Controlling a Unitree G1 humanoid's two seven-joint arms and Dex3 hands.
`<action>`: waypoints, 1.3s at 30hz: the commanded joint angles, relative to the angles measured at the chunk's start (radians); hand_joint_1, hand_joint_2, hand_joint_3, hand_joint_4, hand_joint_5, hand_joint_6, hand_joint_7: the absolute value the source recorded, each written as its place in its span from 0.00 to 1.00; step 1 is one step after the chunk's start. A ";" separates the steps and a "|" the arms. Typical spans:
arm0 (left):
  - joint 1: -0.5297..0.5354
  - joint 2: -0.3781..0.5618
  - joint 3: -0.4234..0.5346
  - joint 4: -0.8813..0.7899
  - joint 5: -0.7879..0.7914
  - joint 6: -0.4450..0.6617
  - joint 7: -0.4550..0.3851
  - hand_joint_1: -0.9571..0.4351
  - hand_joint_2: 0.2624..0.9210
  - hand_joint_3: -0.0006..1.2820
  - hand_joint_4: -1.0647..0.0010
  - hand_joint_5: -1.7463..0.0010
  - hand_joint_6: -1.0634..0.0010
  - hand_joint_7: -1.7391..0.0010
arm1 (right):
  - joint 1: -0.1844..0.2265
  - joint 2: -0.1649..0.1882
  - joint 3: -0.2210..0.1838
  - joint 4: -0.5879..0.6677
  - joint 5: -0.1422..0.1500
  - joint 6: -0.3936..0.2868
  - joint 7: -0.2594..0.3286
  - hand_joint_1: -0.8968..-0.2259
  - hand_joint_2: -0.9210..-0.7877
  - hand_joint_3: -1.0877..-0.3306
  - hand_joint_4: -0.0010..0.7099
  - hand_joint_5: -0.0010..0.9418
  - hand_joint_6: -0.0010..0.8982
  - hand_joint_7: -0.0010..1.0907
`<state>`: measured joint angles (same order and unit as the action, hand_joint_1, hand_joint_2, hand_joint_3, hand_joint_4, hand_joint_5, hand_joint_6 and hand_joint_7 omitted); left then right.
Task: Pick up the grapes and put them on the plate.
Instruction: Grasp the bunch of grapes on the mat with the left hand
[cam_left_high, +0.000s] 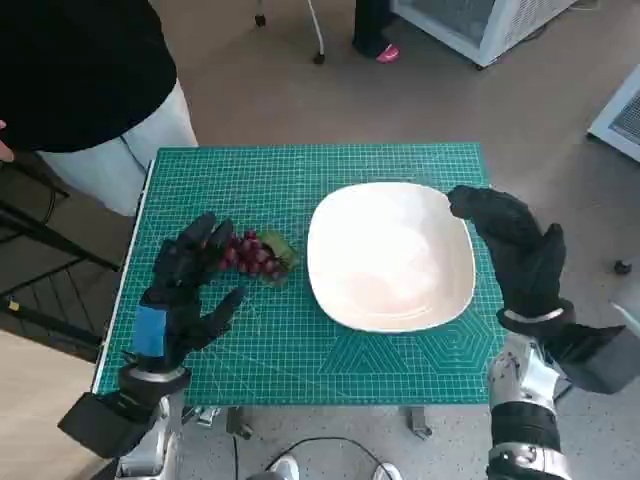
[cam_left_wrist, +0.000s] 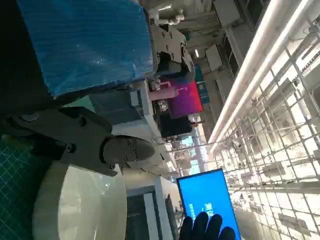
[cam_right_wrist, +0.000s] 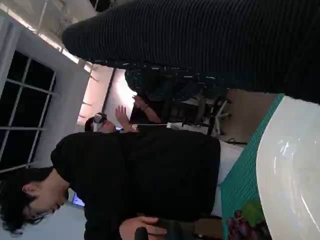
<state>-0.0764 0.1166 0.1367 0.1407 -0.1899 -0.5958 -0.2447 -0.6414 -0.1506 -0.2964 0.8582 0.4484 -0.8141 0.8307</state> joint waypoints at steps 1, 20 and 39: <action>0.009 0.003 0.003 -0.001 0.004 -0.005 0.002 0.54 1.00 0.25 0.61 1.00 0.80 0.73 | 0.018 0.006 -0.001 0.008 0.004 0.012 0.007 0.75 0.00 0.78 0.77 0.00 0.56 0.00; 0.001 0.002 0.004 0.004 0.008 -0.011 0.007 0.54 1.00 0.25 0.60 1.00 0.80 0.73 | 0.015 0.003 -0.002 0.008 0.008 0.015 0.013 0.74 0.00 0.77 0.76 0.00 0.56 0.00; 0.001 0.002 0.006 0.010 0.004 -0.014 0.003 0.53 1.00 0.25 0.60 1.00 0.79 0.73 | 0.019 0.008 0.002 -0.003 0.000 0.013 -0.001 0.75 0.00 0.77 0.77 0.00 0.56 0.00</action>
<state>-0.0762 0.1154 0.1377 0.1412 -0.1899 -0.5965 -0.2429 -0.6414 -0.1501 -0.2960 0.8534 0.4502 -0.8122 0.8364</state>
